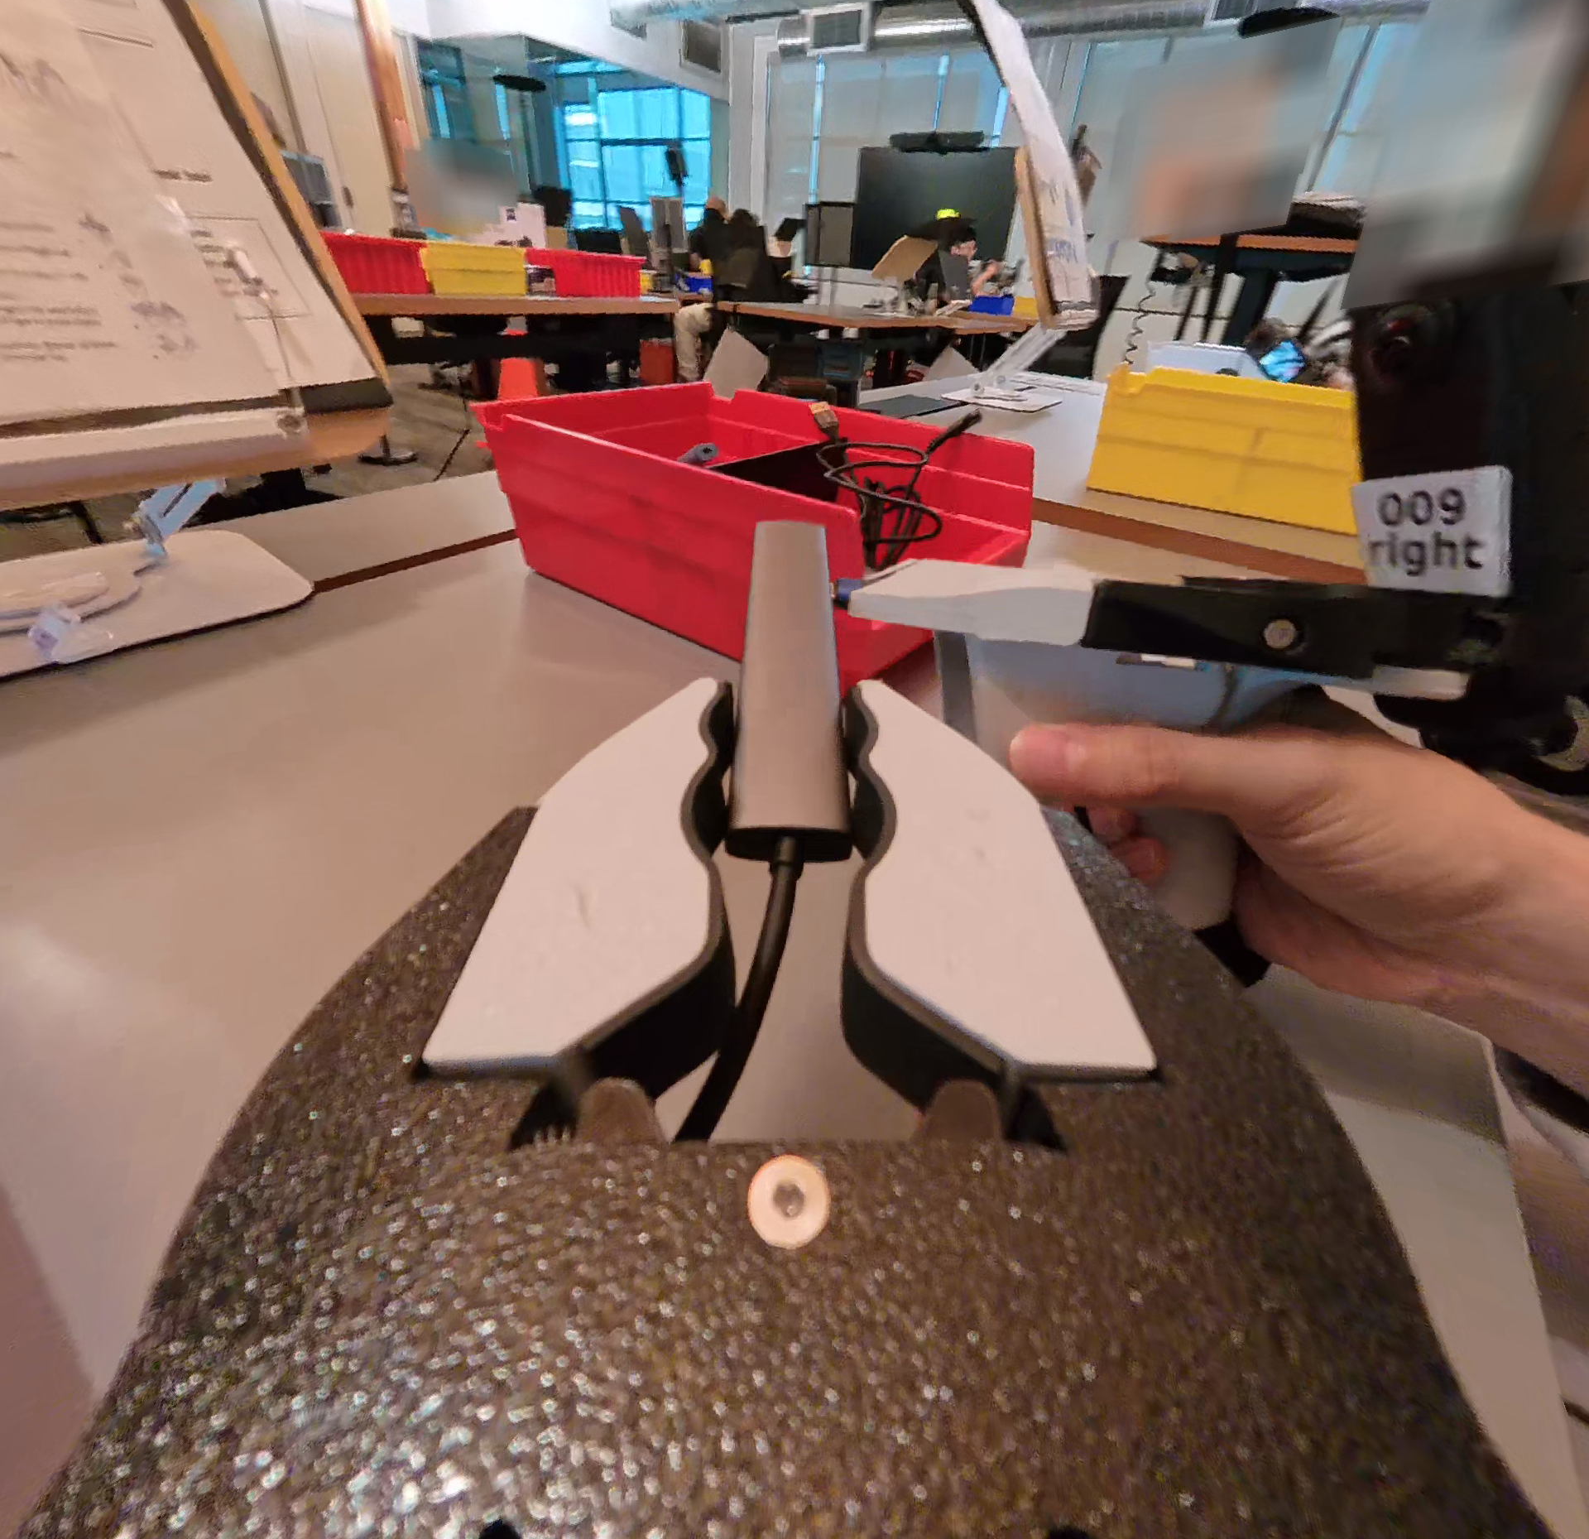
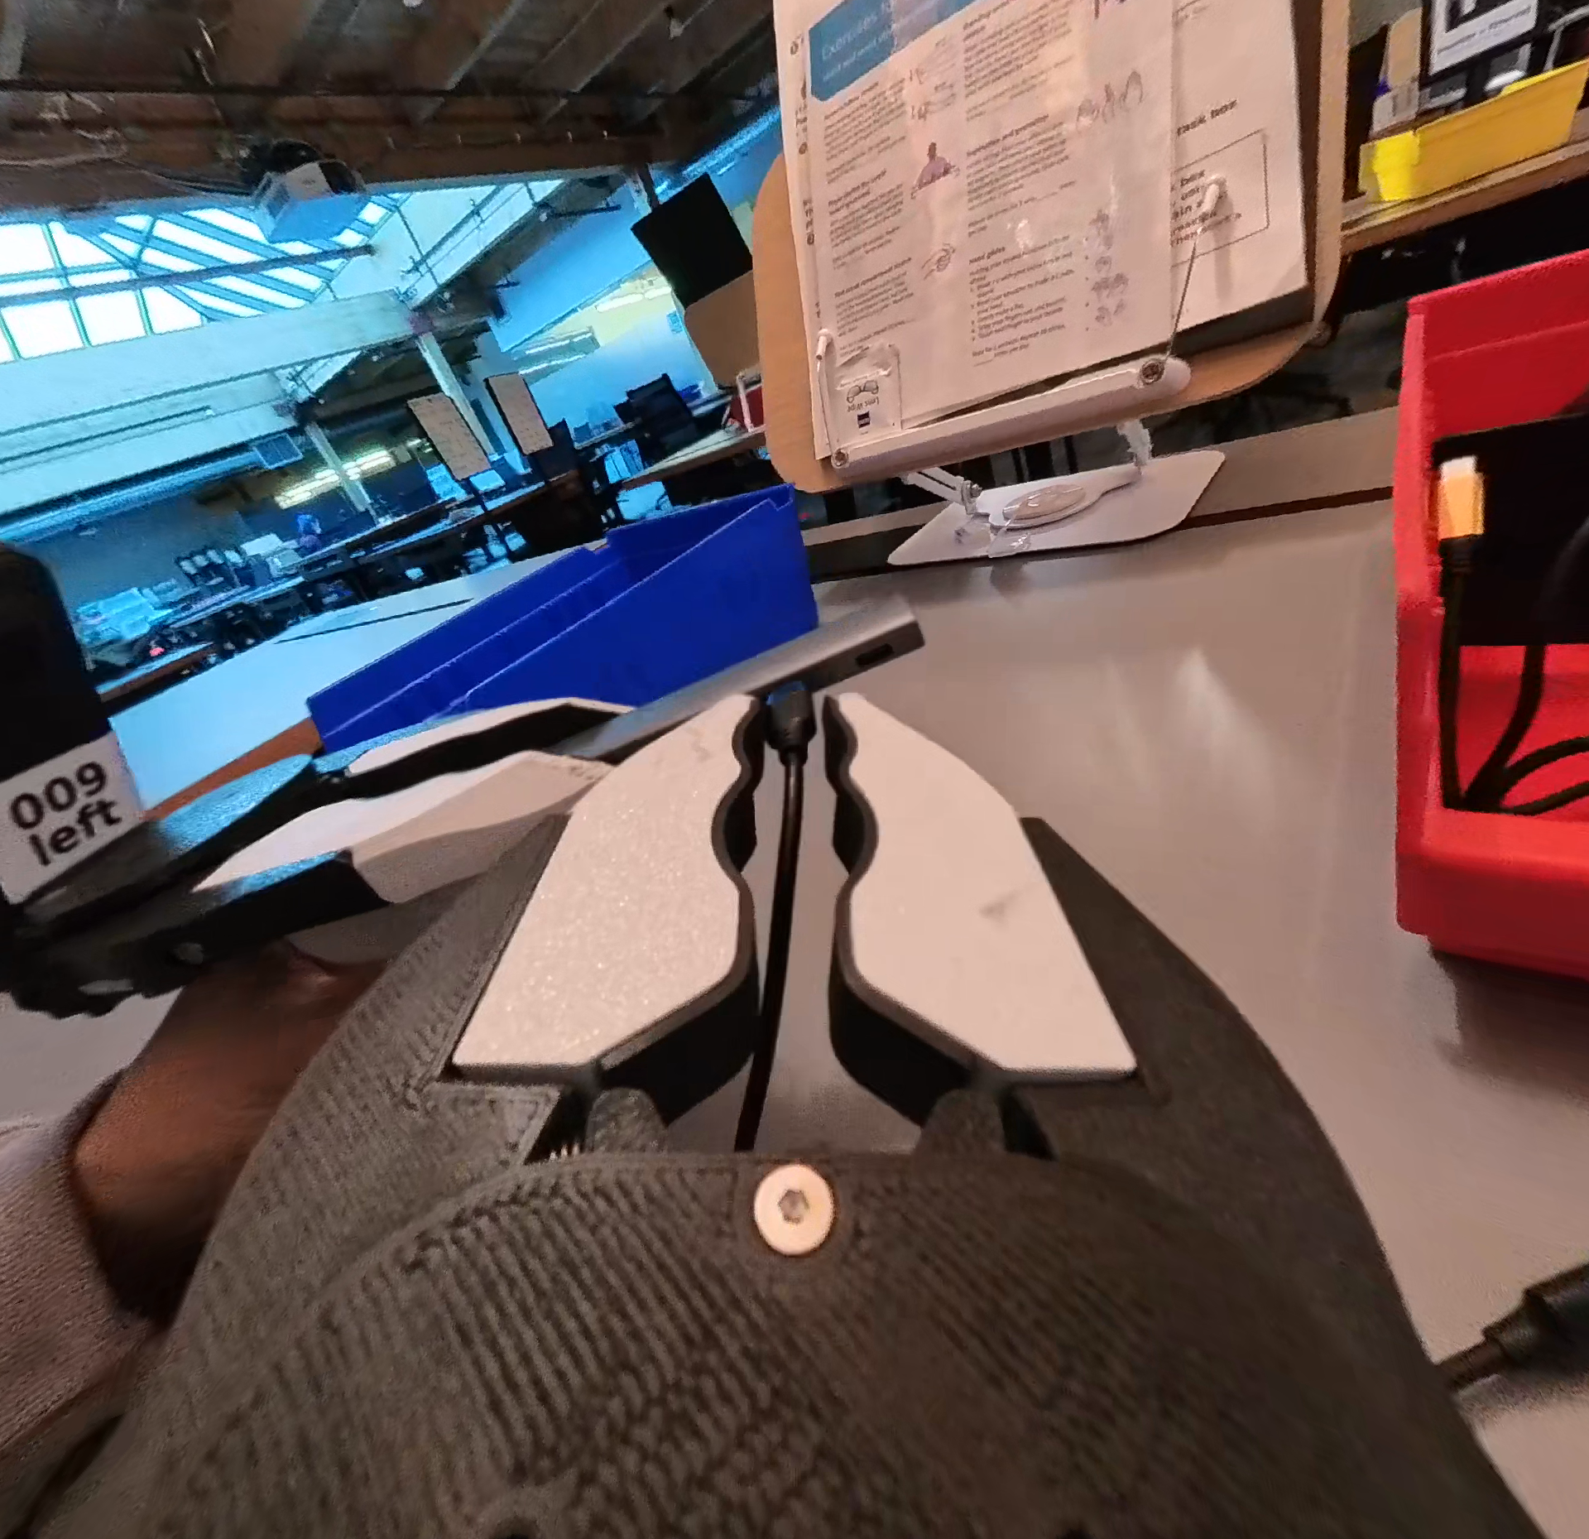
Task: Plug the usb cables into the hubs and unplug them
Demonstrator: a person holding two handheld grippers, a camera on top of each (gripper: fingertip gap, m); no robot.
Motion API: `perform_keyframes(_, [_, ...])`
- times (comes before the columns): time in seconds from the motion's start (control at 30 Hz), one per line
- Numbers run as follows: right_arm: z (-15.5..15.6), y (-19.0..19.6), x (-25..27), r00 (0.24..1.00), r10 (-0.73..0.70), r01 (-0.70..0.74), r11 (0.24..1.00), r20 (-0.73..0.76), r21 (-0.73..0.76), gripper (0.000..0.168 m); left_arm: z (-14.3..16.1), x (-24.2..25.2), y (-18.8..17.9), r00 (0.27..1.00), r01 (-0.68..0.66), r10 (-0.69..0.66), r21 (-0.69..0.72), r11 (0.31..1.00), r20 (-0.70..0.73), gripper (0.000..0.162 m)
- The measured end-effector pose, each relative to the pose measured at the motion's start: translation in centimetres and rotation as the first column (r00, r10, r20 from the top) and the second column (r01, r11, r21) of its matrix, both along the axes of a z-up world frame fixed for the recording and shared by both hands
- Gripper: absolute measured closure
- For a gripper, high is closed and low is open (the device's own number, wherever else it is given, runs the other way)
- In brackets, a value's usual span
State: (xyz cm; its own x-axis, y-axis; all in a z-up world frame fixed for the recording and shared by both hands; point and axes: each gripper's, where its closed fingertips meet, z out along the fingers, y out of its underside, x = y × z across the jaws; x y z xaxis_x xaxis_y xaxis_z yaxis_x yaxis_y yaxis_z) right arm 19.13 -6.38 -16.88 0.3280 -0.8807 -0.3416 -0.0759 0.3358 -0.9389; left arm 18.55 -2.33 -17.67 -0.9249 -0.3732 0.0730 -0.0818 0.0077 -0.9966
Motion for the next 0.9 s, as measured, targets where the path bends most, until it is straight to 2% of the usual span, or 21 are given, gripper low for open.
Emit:
perform_keyframes(0.03, [0.2,-0.4,0.0,0.999,-0.033,0.033,0.999,0.021,-0.006,0.151,0.0,0.2,0.1,1.0,-0.02,0.02,0.003,1.0,0.001,0.138])
perform_keyframes(0.1, [0.3,-0.8,-0.3,0.997,-0.056,0.058,0.997,0.046,-0.05,0.165,-0.2,0.4,0.2,0.999,-0.037,0.038,0.006,0.999,-0.017,0.138])
perform_keyframes(0.3, [-0.3,0.4,-0.2,0.999,-0.011,0.022,0.976,0.051,-0.218,0.148,-0.9,0.8,0.2,0.994,-0.04,0.041,0.012,0.999,-0.098,0.138])
perform_keyframes(0.53, [-1.6,-0.4,0.2,0.996,-0.095,0.09,0.929,0.004,-0.36,0.15,-0.9,0.1,0.0,0.994,0.005,-0.003,0.014,1.0,-0.105,0.137])
perform_keyframes(0.57, [-1.6,0.0,0.0,0.998,-0.063,0.062,0.931,0.007,-0.359,0.157,-1.0,0.0,-0.1,0.995,0.008,-0.006,0.021,1.0,-0.101,0.138])
perform_keyframes(0.7, [-1.0,0.0,-0.2,0.997,-0.057,0.068,0.938,0.043,-0.339,0.157,-1.3,-0.1,-0.1,0.991,0.025,-0.021,0.027,0.999,-0.129,0.138])
perform_keyframes(0.9, [-0.9,-0.2,-0.1,0.996,-0.073,0.087,0.942,0.057,-0.323,0.147,-1.4,0.0,-0.1,0.988,0.014,-0.01,0.028,1.0,-0.152,0.138])
